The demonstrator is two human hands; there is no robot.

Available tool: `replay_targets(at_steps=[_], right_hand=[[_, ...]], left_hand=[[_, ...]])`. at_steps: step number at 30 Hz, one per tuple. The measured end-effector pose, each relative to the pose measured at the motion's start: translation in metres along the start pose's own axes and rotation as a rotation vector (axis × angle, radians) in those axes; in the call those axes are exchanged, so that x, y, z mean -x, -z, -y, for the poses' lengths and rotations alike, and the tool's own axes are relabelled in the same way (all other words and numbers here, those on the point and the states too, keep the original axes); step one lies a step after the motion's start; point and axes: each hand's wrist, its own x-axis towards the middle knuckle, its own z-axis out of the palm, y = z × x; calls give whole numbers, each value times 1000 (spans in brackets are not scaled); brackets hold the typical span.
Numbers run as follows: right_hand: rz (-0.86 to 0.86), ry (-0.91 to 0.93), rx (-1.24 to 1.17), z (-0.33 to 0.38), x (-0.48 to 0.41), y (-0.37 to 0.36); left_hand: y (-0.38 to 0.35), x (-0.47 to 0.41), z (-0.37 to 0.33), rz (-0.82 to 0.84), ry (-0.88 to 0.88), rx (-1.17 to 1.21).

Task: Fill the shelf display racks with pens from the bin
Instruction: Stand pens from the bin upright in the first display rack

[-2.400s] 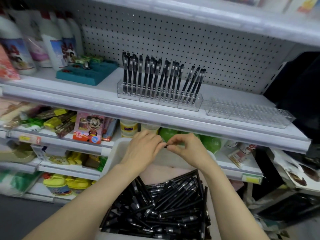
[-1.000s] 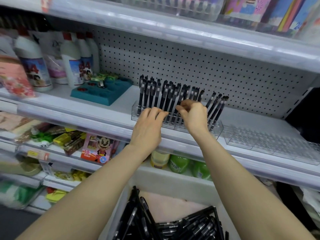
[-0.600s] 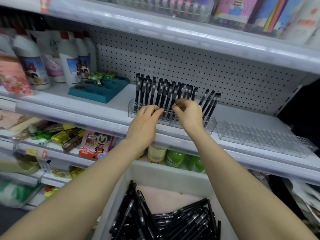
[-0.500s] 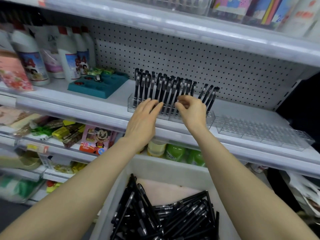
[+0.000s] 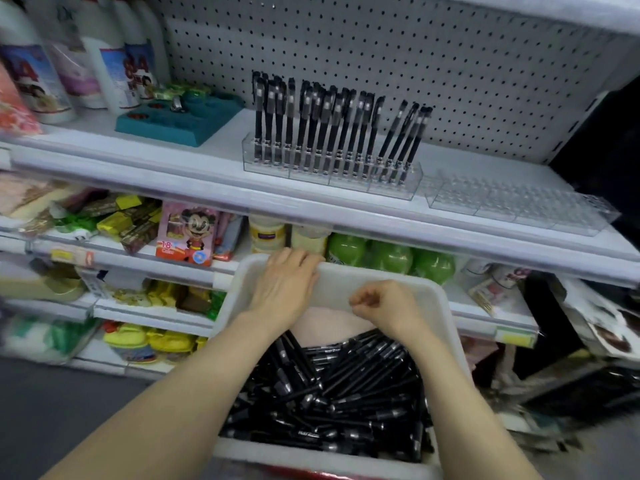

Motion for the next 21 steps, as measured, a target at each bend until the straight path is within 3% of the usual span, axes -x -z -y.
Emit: replay_targets(at_steps=[3, 14, 17, 21], right_hand=[[143, -55, 170, -18, 2, -5], [354, -59, 291, -20, -5, -11], [358, 0, 260, -19, -4, -12], [304, 64, 36, -22, -4, -4]], left_hand=[[-1, -1, -2, -33, 20, -20], [-1, 1, -7, -63, 18, -35], [0, 1, -7, -67, 7, -34], [1, 1, -8, -73, 4, -31]])
